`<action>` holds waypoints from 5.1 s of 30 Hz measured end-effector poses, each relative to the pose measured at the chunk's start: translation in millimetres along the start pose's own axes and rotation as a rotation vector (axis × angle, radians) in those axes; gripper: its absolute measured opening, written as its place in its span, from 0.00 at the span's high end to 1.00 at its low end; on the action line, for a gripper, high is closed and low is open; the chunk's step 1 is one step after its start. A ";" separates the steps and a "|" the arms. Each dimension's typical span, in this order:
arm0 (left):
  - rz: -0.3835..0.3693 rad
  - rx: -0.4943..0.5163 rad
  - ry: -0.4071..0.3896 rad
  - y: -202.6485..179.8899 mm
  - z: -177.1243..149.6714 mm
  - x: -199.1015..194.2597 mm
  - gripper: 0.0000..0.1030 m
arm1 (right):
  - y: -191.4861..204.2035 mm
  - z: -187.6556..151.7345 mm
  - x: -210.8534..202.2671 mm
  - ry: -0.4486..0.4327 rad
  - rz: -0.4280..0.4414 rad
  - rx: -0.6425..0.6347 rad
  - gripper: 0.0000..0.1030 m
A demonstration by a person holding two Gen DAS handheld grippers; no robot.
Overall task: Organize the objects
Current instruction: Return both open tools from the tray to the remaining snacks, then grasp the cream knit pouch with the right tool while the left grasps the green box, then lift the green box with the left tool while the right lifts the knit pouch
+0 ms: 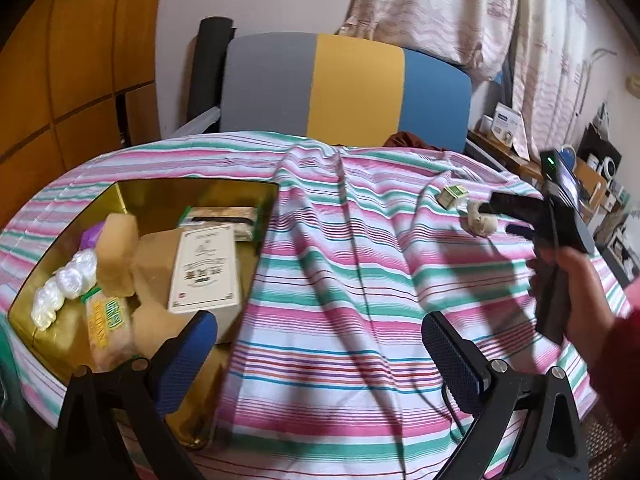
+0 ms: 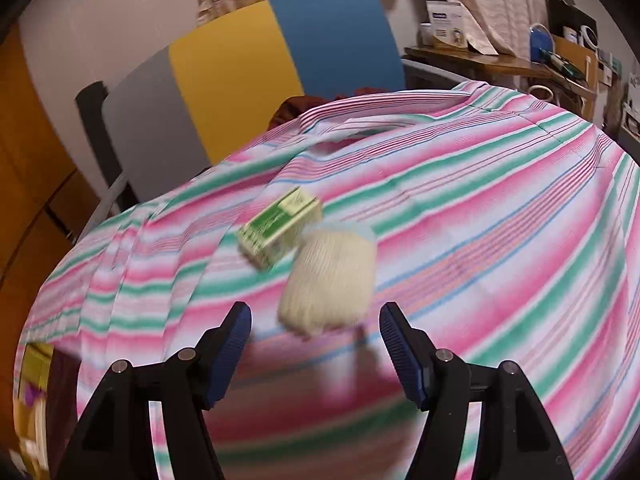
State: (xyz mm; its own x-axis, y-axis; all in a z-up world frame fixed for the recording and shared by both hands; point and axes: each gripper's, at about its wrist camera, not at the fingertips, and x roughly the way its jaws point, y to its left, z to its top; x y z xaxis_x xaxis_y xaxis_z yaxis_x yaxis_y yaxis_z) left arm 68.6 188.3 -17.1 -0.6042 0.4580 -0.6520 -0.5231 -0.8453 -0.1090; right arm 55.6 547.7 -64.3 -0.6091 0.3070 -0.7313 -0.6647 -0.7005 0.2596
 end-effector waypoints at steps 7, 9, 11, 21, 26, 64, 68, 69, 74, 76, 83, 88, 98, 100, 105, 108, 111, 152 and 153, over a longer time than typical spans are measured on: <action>-0.001 0.053 0.025 -19.9 2.0 10.1 0.00 | -6.5 7.8 26.4 0.011 -0.038 -0.007 0.34; -0.004 0.068 0.027 -25.5 3.2 12.2 0.00 | -13.2 4.9 27.8 -0.003 -0.013 0.002 0.38; -0.005 0.078 0.025 -29.8 5.2 14.5 0.00 | -15.0 1.1 27.6 -0.014 0.033 -0.017 0.45; -0.020 0.109 -0.040 -60.9 49.5 38.4 0.00 | -42.3 -22.9 -11.9 -0.044 -0.006 -0.053 0.46; -0.044 0.170 -0.031 -97.3 81.0 79.8 0.00 | -77.6 -33.8 -21.9 -0.074 0.001 0.058 0.46; -0.081 0.686 -0.047 -262.8 120.5 268.6 0.66 | -91.6 -45.2 -20.9 -0.135 0.051 0.131 0.45; -0.061 0.661 -0.092 -255.9 117.8 258.4 0.67 | -91.3 -45.2 -20.8 -0.135 0.050 0.131 0.45; -0.058 0.645 -0.099 -252.2 117.3 255.3 0.67 | -91.1 -45.0 -20.4 -0.135 0.049 0.130 0.45; -0.052 0.548 -0.120 -228.1 114.5 238.0 0.67 | -90.0 -44.5 -19.8 -0.135 0.043 0.125 0.45; -0.053 0.518 -0.125 -220.6 111.2 230.3 0.67 | -89.9 -44.4 -20.0 -0.137 0.040 0.122 0.45; -0.057 0.464 -0.134 -197.3 92.3 206.3 0.67 | -87.1 -42.8 -19.9 -0.138 0.016 0.103 0.45; -0.051 0.458 -0.156 -186.4 80.5 189.8 0.67 | -82.5 -42.6 -20.9 -0.144 -0.014 0.081 0.45; -0.091 0.469 -0.228 -179.4 54.9 143.6 0.67 | -73.4 -42.0 -22.5 -0.153 -0.071 0.030 0.46; -0.103 0.429 -0.221 -172.2 52.7 134.4 0.67 | -71.4 -41.6 -22.4 -0.154 -0.080 0.019 0.46; -0.116 0.373 -0.229 -153.5 45.9 104.9 0.67 | -64.9 -41.7 -22.4 -0.158 -0.098 -0.017 0.46; -0.106 0.338 -0.234 -139.7 41.1 88.6 0.67 | -61.4 -42.2 -23.8 -0.164 -0.091 -0.039 0.46; -0.087 0.304 -0.240 -123.1 35.8 72.2 0.67 | -54.9 -42.6 -26.8 -0.182 -0.086 -0.072 0.47; 0.144 -0.060 -0.277 71.4 25.2 -15.1 0.67 | 16.2 -54.8 -39.5 -0.180 -0.008 -0.379 0.52; 0.153 -0.069 -0.272 76.6 26.6 -15.1 0.67 | 18.6 -55.5 -39.8 -0.180 -0.006 -0.383 0.52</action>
State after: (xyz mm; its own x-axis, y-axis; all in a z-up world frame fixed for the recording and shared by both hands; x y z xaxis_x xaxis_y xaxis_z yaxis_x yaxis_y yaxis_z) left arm 21.7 124.0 4.3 -0.8159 0.3734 -0.4414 -0.3775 -0.9223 -0.0823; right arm 91.5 486.7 -65.3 -0.6945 0.3954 -0.6012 -0.4800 -0.8770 -0.0223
